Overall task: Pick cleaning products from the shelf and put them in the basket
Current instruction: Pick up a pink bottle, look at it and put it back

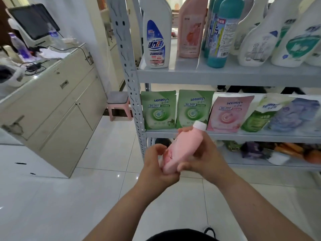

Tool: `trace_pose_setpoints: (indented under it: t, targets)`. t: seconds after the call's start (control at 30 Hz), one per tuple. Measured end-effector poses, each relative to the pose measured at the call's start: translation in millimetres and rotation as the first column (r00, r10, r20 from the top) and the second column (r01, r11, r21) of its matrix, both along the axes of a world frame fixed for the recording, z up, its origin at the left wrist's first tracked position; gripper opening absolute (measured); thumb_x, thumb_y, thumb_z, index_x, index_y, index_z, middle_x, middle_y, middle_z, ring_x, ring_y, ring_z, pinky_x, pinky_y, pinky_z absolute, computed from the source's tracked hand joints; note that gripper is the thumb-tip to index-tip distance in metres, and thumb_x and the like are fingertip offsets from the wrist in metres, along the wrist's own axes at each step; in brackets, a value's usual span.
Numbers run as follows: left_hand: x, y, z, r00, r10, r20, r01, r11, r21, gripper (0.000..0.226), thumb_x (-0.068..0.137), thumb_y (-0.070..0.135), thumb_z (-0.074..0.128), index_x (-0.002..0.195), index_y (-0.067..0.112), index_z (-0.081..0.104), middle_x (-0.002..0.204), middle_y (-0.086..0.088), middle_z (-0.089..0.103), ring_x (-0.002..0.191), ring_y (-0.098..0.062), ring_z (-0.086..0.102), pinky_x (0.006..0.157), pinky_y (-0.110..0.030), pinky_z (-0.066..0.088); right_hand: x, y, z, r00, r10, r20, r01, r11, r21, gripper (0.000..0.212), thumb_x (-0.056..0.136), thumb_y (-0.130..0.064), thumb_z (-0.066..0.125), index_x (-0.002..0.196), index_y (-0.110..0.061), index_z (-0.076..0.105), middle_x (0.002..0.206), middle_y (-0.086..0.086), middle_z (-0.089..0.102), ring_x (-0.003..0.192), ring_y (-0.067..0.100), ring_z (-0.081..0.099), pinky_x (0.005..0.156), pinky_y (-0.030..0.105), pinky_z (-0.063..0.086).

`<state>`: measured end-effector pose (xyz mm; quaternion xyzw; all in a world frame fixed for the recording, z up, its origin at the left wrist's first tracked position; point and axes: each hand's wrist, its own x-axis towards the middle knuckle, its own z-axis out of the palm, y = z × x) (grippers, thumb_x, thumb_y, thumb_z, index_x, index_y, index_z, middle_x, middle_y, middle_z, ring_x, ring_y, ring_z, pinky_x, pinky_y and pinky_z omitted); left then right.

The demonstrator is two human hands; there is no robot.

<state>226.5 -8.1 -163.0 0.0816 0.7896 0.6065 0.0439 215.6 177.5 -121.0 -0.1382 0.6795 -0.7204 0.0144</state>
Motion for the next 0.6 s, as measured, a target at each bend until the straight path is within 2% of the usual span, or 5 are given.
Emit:
trace_pose_setpoints:
  t: [0.07,0.2,0.37,0.47,0.6]
  targets:
    - [4,-7,-3,1.0,0.0,0.015,-0.001,0.997,0.081,0.051,0.071,0.041,0.074,0.117,0.042,0.051,0.116,0.008,0.062,0.098,-0.019,0.065,0.07,-0.027,0.055,-2,-7,6,0.992,-0.121,0.04,0.122,0.992,-0.018,0.066,0.054,-0.031,0.095,0.113,-0.041,0.068,0.105,-0.012,0.072,0.098,0.01,0.07,0.078,0.029,0.058]
    - [13,-11,8,0.999,-0.026,0.026,0.021,0.982,0.186,0.025,0.09,0.057,0.06,0.113,0.05,0.062,0.112,0.014,0.07,0.103,-0.008,0.069,0.079,-0.024,0.059,-8,-8,14,0.957,-0.287,0.038,0.282,0.954,0.098,0.04,0.074,-0.052,0.08,0.112,-0.046,0.069,0.111,-0.003,0.075,0.104,0.024,0.072,0.085,0.047,0.061]
    - [20,13,26,0.868,-0.092,0.487,-0.171,0.867,0.467,0.036,0.091,0.056,0.052,0.093,0.033,0.079,0.094,-0.006,0.076,0.078,-0.023,0.072,0.068,-0.037,0.051,-3,-17,2,0.919,-0.015,0.393,0.162,0.925,-0.345,0.082,0.075,-0.073,0.059,0.13,-0.012,0.066,0.125,0.016,0.072,0.118,0.034,0.068,0.099,0.052,0.056]
    - [19,27,33,0.701,-0.323,0.636,-0.234,0.738,0.633,0.046,0.101,0.049,0.05,0.088,0.016,0.08,0.077,-0.015,0.066,0.058,-0.028,0.063,0.052,-0.028,0.048,2,-19,-14,0.885,0.066,0.461,0.107,0.935,-0.339,0.068,0.089,-0.078,0.044,0.112,-0.024,0.079,0.128,0.016,0.071,0.119,0.033,0.066,0.111,0.06,0.04]
    - [12,40,33,0.636,-0.483,0.602,-0.024,0.767,0.641,0.066,0.098,0.072,0.041,0.105,0.013,0.07,0.087,-0.015,0.066,0.066,-0.032,0.067,0.044,-0.024,0.044,-2,1,-14,0.892,-0.119,0.436,0.223,0.955,-0.195,0.07,0.072,-0.083,0.067,0.1,-0.021,0.077,0.105,0.01,0.076,0.094,0.025,0.072,0.086,0.049,0.059]
